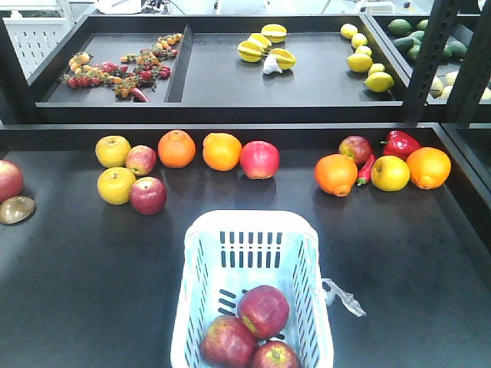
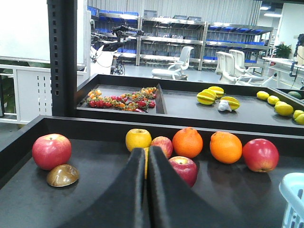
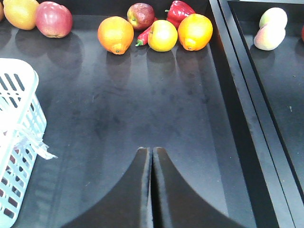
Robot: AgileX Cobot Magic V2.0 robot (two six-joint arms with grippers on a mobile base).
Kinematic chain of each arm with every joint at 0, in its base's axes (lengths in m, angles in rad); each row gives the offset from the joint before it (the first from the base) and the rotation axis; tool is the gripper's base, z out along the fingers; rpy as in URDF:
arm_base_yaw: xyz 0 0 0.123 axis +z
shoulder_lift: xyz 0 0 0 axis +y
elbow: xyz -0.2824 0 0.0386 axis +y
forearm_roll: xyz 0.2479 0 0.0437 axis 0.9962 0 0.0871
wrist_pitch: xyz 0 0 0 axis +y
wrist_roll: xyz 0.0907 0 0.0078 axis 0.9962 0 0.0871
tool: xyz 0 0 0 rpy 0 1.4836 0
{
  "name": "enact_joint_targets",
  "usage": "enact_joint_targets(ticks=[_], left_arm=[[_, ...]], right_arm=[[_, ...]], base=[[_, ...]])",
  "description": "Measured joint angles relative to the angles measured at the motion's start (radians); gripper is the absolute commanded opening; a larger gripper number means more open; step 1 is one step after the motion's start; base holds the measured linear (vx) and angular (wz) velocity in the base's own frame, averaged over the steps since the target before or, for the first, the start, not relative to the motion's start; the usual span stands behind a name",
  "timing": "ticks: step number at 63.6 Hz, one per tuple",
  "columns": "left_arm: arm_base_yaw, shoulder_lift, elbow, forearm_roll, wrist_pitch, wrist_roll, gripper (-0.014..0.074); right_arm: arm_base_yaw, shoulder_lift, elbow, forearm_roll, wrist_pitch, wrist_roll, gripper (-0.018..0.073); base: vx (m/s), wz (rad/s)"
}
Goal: Pick three apples into basket with both arms
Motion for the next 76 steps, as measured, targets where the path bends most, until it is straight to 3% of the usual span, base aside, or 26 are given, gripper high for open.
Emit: enact_joint_targets(ticks=[22,43,59,76], left_arm=[[0.000,0.000,0.000,0.000,0.000,0.000,-0.0007],[0.000,0.000,0.000,-0.001,0.000,0.003,-0.0006],[0.000,0.000,0.000,-0.001,0.000,0.003,-0.0006],[0.000,0.000,0.000,-0.001,0.000,0.003,-0.0006]], right_arm=[[0.000,-0.059,0.084,0.002,-0.038,0.000,-0.0009],[-0.009,-0.286,0.447,0.099,-0.526,-0.013,-0.0009],[-0.137,-0.452,0.676,0.254,-0.805,-0.085,-0.0009],[-0.139,-0.459,0.690,0.198,-0.926,-0.084,-0.0009]], base=[[0.00,0.00],[0.00,0.00],[0.00,0.00],[0.00,0.00]])
